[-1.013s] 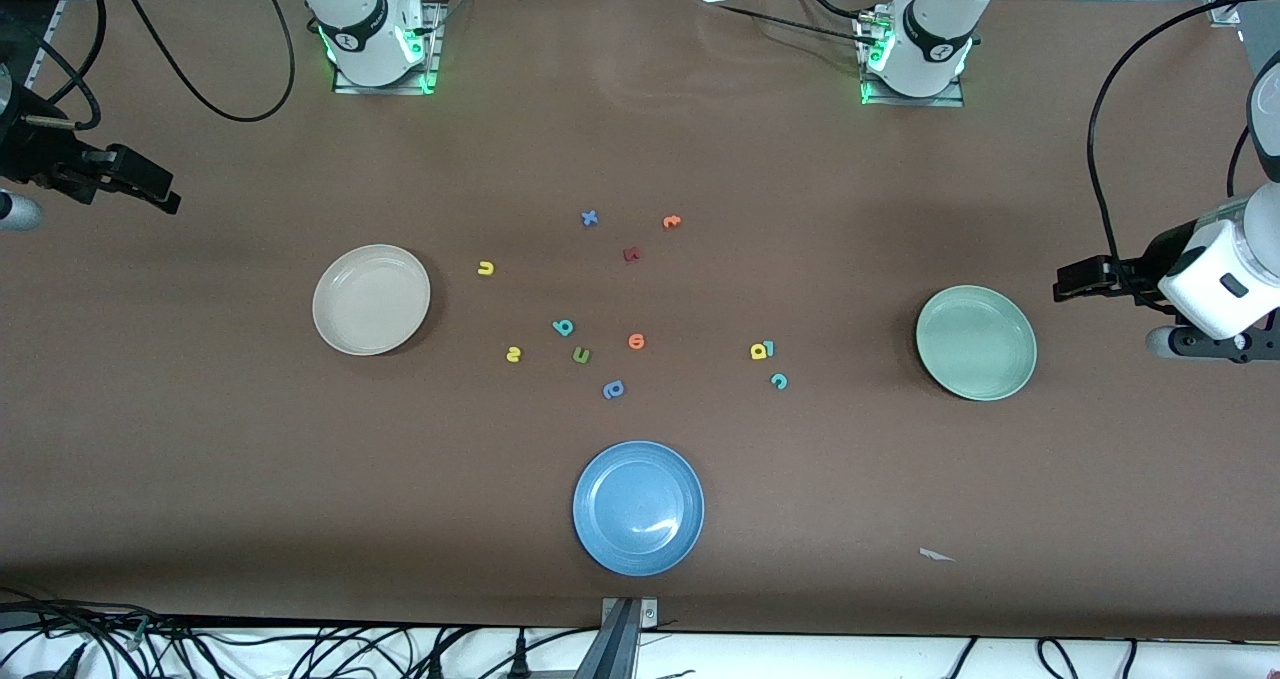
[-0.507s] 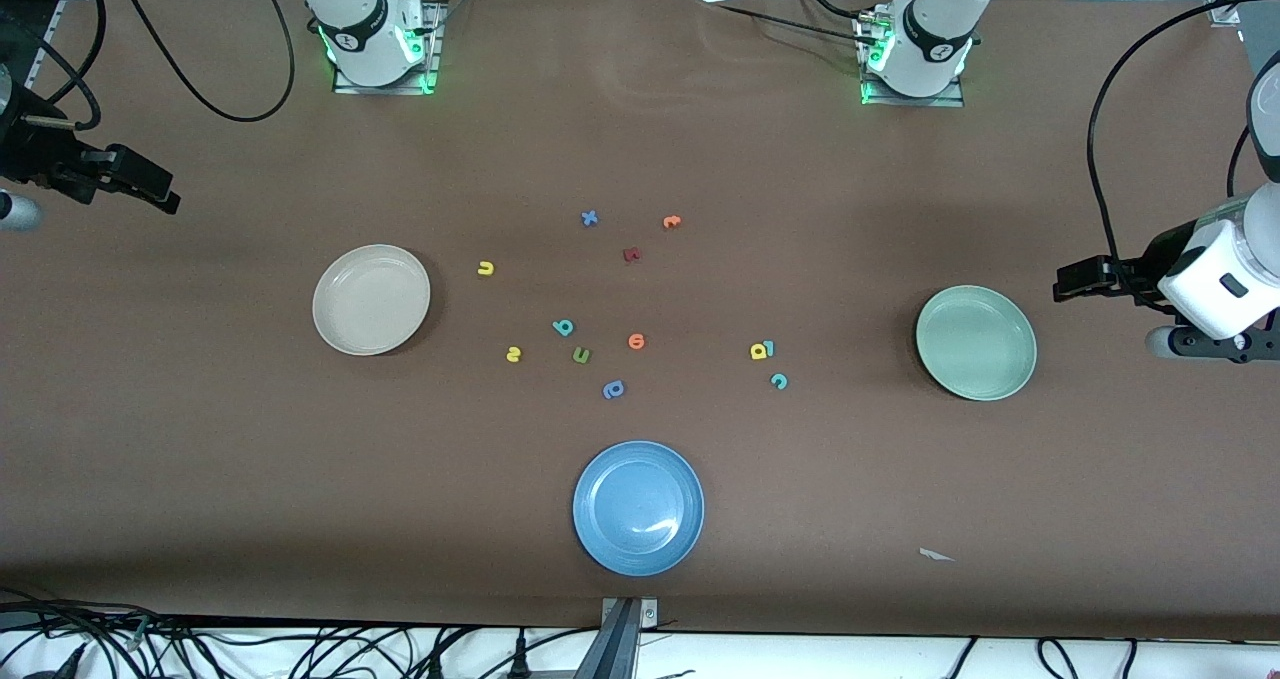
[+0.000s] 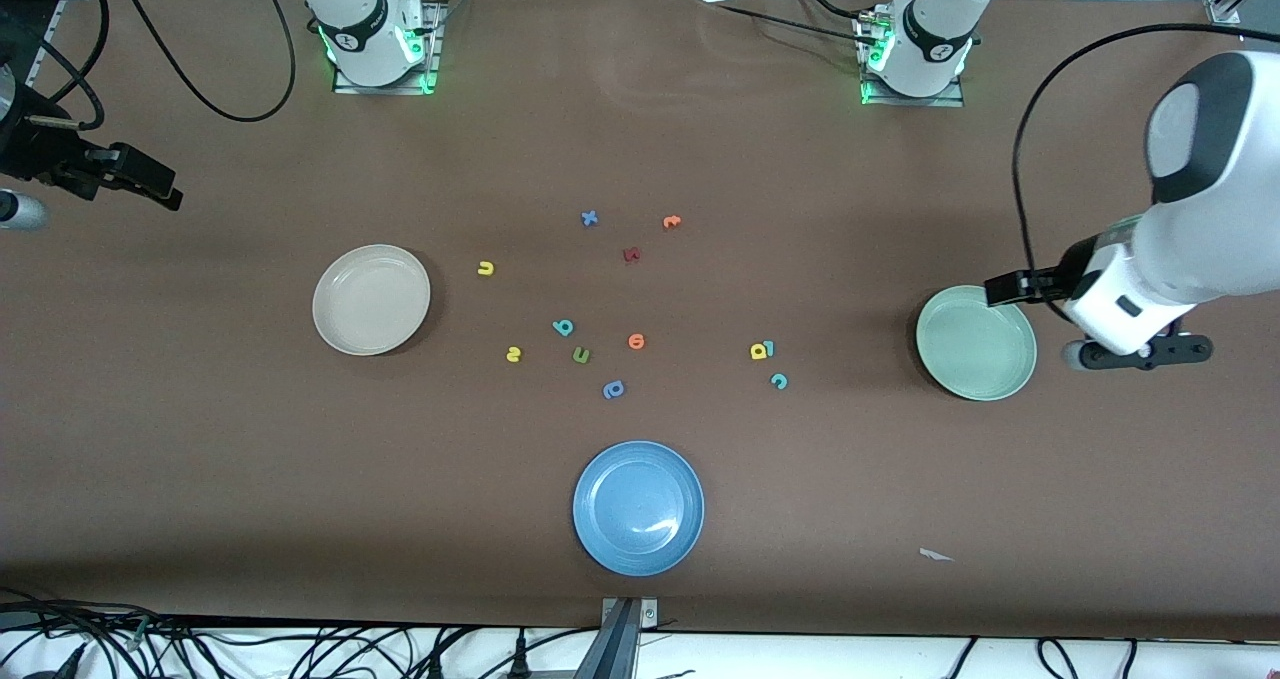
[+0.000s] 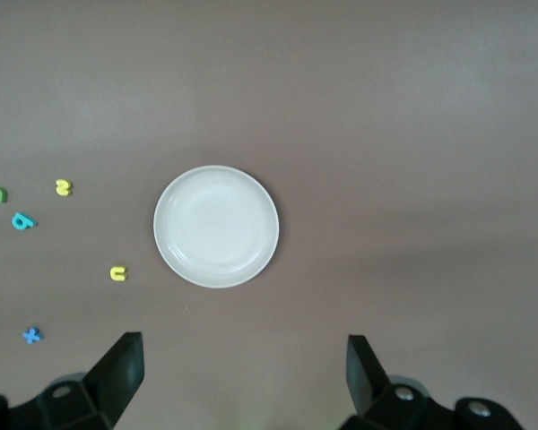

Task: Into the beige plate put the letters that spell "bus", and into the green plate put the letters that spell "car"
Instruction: 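Move the left gripper to the cyan c while the right gripper reaches the yellow u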

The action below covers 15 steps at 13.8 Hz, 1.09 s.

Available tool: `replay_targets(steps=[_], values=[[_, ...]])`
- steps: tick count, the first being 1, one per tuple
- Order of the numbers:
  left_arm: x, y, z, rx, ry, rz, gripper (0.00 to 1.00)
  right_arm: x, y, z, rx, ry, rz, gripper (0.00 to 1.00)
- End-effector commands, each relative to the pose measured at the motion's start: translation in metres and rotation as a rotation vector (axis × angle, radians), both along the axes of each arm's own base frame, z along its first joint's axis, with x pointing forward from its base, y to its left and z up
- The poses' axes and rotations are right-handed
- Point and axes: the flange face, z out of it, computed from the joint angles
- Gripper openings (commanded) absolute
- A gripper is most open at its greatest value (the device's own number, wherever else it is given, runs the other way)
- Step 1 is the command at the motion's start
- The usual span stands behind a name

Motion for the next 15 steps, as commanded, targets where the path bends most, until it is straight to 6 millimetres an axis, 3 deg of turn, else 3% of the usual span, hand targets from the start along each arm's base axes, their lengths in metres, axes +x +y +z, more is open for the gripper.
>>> replay_targets(steps=[1,5,6,10,13,15], values=[[0.006,-0.031,-0.018,0.007,-0.002,0.138,1.0,-0.004,0.004,-0.015,-0.009,0.089,0.01,1.0],[0.019,-0.085,-0.071,0.057,-0.016,0.362,1.0,0.004,0.059,-0.044,-0.029,0.143,0.082,1.0],[0.024,-0.09,-0.082,0.063,-0.03,0.427,1.0,0.003,0.069,-0.046,-0.039,0.142,0.05,1.0],[0.034,-0.125,-0.152,0.107,-0.031,0.644,1.0,0.01,0.132,-0.092,-0.071,0.14,-0.005,1.0],[0.042,-0.142,-0.185,0.034,-0.037,0.774,1.0,-0.003,0.184,-0.142,-0.096,0.113,-0.089,1.0],[0.041,-0.154,-0.205,0.027,-0.038,0.789,1.0,-0.017,0.21,-0.202,-0.11,0.09,-0.179,1.0]])
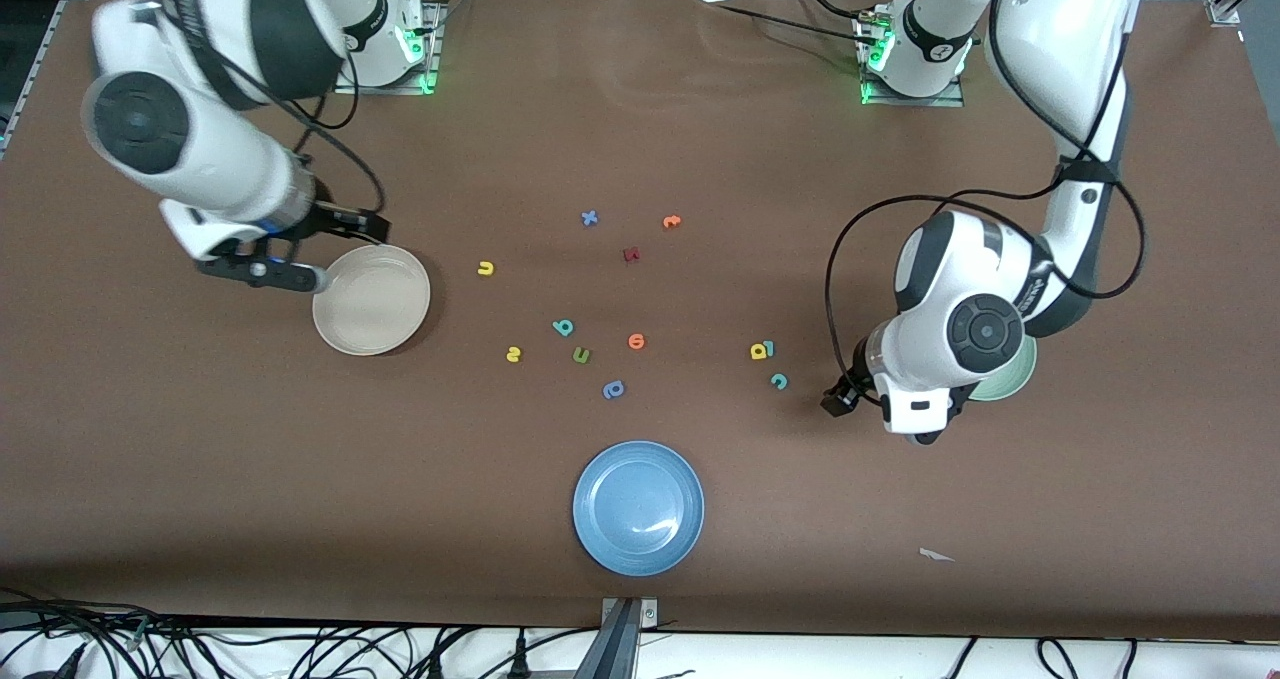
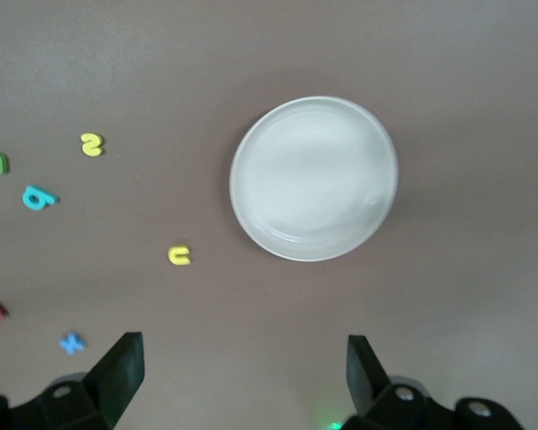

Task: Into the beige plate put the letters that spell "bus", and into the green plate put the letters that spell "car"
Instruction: 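Move the left gripper to the cyan c while the right gripper reaches the yellow u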

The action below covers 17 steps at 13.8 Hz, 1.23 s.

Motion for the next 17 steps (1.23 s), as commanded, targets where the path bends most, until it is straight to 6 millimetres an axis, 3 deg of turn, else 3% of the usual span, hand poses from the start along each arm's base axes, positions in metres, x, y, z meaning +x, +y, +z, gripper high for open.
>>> replay_targets(steps=[1,4,7,10,11,13,17], values=[[0.002,-0.015,-0.018,-0.017,-0.02,0.074,1.0,-0.028,0.024,-0.074,-0.036,-0.051,-0.116,1.0],[-0.004,-0.03,-0.041,-0.019,-0.046,0.082,0.99,-0.066,0.048,-0.131,-0.022,-0.1,-0.157,1.0],[-0.012,-0.042,-0.072,-0.006,-0.027,0.061,0.99,-0.076,0.055,-0.172,-0.029,-0.129,-0.31,0.99],[-0.016,-0.052,-0.088,-0.004,-0.026,0.056,0.94,-0.088,0.08,-0.199,-0.042,-0.139,-0.378,0.95],[-0.018,-0.056,-0.091,-0.002,-0.027,0.06,0.9,-0.086,0.081,-0.207,-0.041,-0.146,-0.42,0.95],[-0.018,-0.055,-0.097,0.0,-0.022,0.065,0.88,-0.083,0.081,-0.223,-0.06,-0.15,-0.554,0.86],[-0.023,-0.061,-0.116,0.011,-0.014,0.062,0.83,-0.078,0.075,-0.244,-0.095,-0.175,-0.874,0.86]])
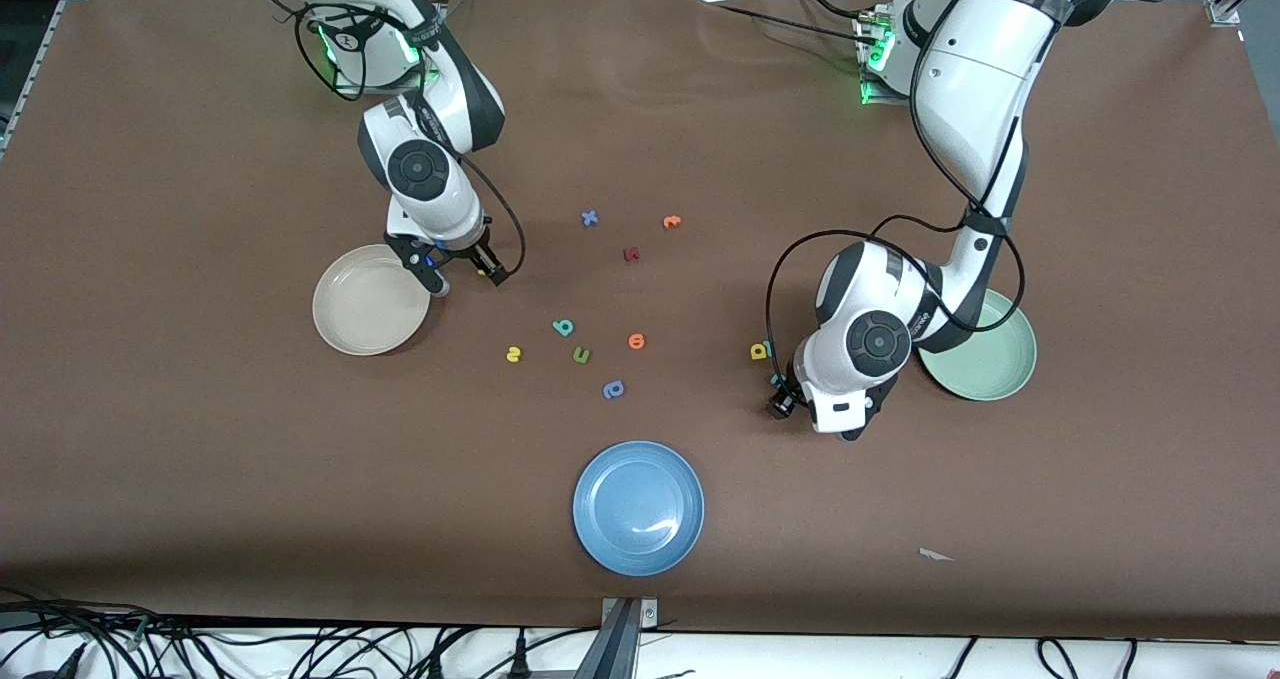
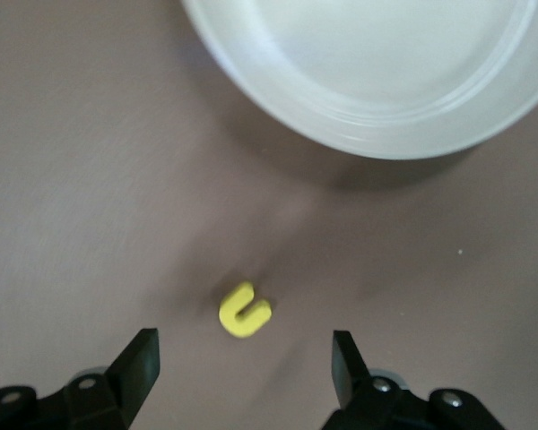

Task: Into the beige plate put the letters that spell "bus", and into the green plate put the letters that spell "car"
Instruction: 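Move the left gripper to the cyan c while the right gripper reaches the yellow u, then grasp the cyan c with the left gripper while the right gripper grasps the yellow u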

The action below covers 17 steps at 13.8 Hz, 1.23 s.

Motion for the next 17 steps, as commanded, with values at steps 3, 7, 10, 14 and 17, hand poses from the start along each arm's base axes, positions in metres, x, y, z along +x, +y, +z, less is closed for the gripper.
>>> replay_targets(steps=[3,7,10,14,17], values=[[-0.005,-0.009,-0.017,0.001,0.008,0.024,0.8,0.003,0.004,-0.018,-0.013,-0.037,-0.21,0.84],[-0.005,-0.009,-0.017,0.003,0.008,0.026,0.56,-0.001,0.004,-0.029,-0.022,-0.04,-0.29,0.78],[-0.005,-0.011,-0.017,0.003,0.006,0.022,0.48,-0.001,0.004,-0.032,-0.021,-0.041,-0.29,0.64],[-0.006,-0.013,-0.018,0.005,0.007,0.018,0.28,-0.002,0.005,-0.035,-0.022,-0.039,-0.287,0.45],[-0.006,-0.013,-0.018,0.004,0.007,0.015,0.13,-0.001,0.006,-0.033,-0.021,-0.04,-0.287,0.13]])
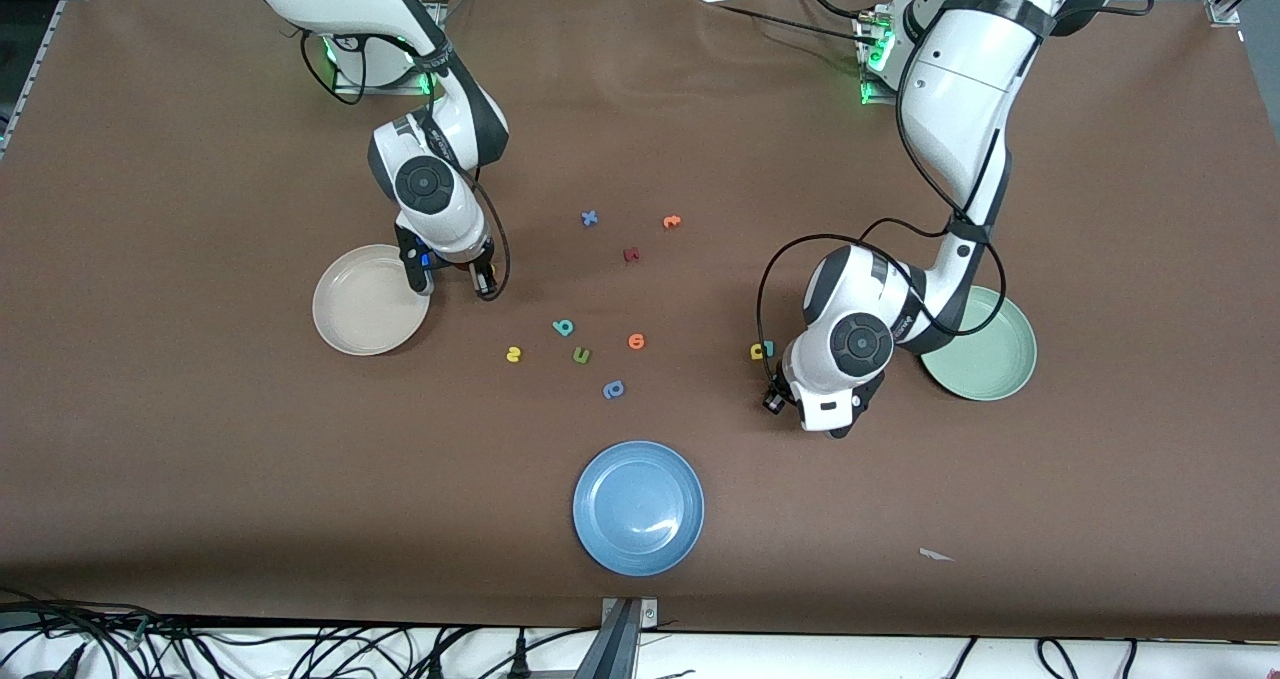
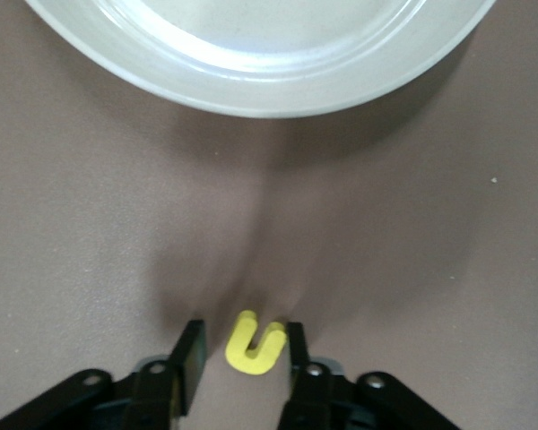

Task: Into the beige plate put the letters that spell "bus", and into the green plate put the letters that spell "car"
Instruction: 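Grasp the cyan c with the left gripper while the right gripper grasps the yellow u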

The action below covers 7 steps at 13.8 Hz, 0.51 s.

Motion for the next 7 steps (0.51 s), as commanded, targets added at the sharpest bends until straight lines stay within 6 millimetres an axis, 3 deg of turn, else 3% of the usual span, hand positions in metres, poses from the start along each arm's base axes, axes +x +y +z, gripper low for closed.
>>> replay_targets(steps=[1,2,4,6,7], values=[[-0.001,-0.001,-0.003,0.0,0.007,0.006,0.06,-0.002,0.004,-0.003,-0.012,-0.001,-0.003,0.13],[-0.001,0.0,-0.002,0.0,0.008,0.002,0.0,0.0,0.004,0.003,-0.01,-0.007,0.002,0.13],[0.002,0.007,0.007,-0.002,0.008,-0.017,0.0,0.012,0.002,0.034,-0.027,0.021,0.059,0.13],[0.005,0.022,0.037,-0.005,0.043,-0.074,0.0,0.037,-0.019,0.067,-0.063,0.092,0.169,0.13],[0.007,0.039,0.061,-0.016,0.071,-0.117,0.0,0.048,-0.036,0.079,-0.07,0.115,0.214,0.13]])
